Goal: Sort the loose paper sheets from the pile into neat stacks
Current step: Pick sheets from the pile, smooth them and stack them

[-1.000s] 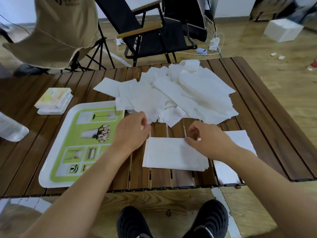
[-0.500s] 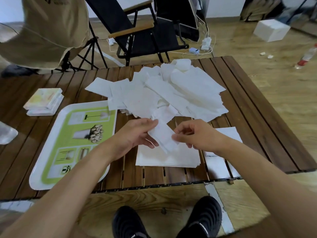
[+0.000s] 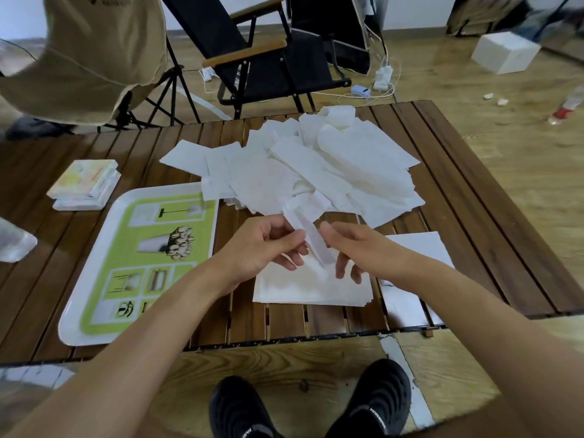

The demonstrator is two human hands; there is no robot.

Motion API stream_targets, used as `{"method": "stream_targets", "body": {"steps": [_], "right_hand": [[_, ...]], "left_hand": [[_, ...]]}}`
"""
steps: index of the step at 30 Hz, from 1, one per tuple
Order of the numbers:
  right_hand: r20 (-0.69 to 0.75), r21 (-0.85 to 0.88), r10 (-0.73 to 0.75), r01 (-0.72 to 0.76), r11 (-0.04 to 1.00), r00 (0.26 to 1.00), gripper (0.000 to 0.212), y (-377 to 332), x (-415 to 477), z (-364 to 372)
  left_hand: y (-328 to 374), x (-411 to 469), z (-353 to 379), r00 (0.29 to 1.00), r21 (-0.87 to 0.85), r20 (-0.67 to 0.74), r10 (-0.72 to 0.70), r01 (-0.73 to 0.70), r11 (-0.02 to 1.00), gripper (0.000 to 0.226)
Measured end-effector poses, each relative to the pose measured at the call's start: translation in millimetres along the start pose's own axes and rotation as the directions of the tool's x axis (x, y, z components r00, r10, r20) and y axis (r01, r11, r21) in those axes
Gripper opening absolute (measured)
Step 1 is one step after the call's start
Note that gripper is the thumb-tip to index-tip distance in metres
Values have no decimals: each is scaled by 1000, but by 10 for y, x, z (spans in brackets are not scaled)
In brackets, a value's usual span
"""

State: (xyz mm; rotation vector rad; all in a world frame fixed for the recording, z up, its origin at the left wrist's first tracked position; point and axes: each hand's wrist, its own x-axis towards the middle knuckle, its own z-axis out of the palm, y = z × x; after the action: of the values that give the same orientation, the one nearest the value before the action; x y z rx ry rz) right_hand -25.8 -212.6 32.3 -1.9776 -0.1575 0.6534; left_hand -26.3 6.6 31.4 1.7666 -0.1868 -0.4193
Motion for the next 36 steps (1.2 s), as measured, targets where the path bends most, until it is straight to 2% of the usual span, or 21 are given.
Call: {"method": "stream_targets", "body": {"steps": [2, 4, 9, 11, 13, 14, 16, 17, 18, 21, 24, 27, 31, 33, 36], "right_hand": [[75, 70, -26, 21, 997, 997, 53, -46, -31, 3], [81, 36, -72, 69, 997, 994, 47, -47, -46, -2], [-67, -44, -5, 2, 999, 998, 38, 45, -29, -106], [-134, -139, 13, -31, 990, 991, 40, 96, -80, -267], [-216, -207, 35, -81, 975, 976, 42, 183, -189, -464], [-253, -215, 56, -113, 970, 966, 41, 249, -257, -566], [-290, -157, 132, -183, 970, 948, 33, 388, -409, -745], [-288, -129, 166, -210, 969, 943, 29, 449, -476, -806], [-283, -132, 178, -222, 966, 942, 28, 503, -521, -855], [-255, -226, 137, -197, 954, 957, 36, 548, -590, -970], [-232, -141, 153, -188, 972, 961, 29, 546, -612, -1066], [-218, -122, 237, -267, 956, 947, 17, 598, -610, -1065], [-253, -162, 308, -354, 921, 917, 20, 682, -575, -1037], [-295, -246, 333, -408, 879, 895, 33, 640, -569, -1030], [-465, -427, 334, -538, 727, 820, 50, 576, -589, -1086]], "left_hand": [[20, -4, 26, 999, 16, 32, -8, 8, 1000, 19], [49, -9, 61, 998, 35, 67, -23, 20, 999, 22], [50, 29, 54, 996, 29, 21, -88, 87, 996, 24], [9, 41, 33, 996, 109, -8, -92, 92, 990, 26], [-49, 47, 25, 997, 297, -41, -61, 70, 952, 27], [-86, 53, 16, 997, 440, -70, -35, 62, 896, 29], [-149, 81, -20, 993, 738, -115, 38, 60, 672, 31], [-168, 99, -31, 990, 829, -117, 77, 55, 557, 32], [-183, 120, -40, 988, 873, -111, 108, 45, 486, 32], [-192, 184, -55, 985, 902, -91, 144, 21, 430, 31], [-200, 199, -73, 983, 904, -94, 156, 18, 427, 31], [-229, 195, -137, 973, 903, -138, 184, 47, 428, 29], [-269, 258, -259, 934, 896, -235, 269, 102, 431, 21], [-280, 308, -287, 908, 911, -258, 328, 116, 396, 24], [-318, 412, -245, 883, 931, -286, 373, 164, 326, 45]]}}
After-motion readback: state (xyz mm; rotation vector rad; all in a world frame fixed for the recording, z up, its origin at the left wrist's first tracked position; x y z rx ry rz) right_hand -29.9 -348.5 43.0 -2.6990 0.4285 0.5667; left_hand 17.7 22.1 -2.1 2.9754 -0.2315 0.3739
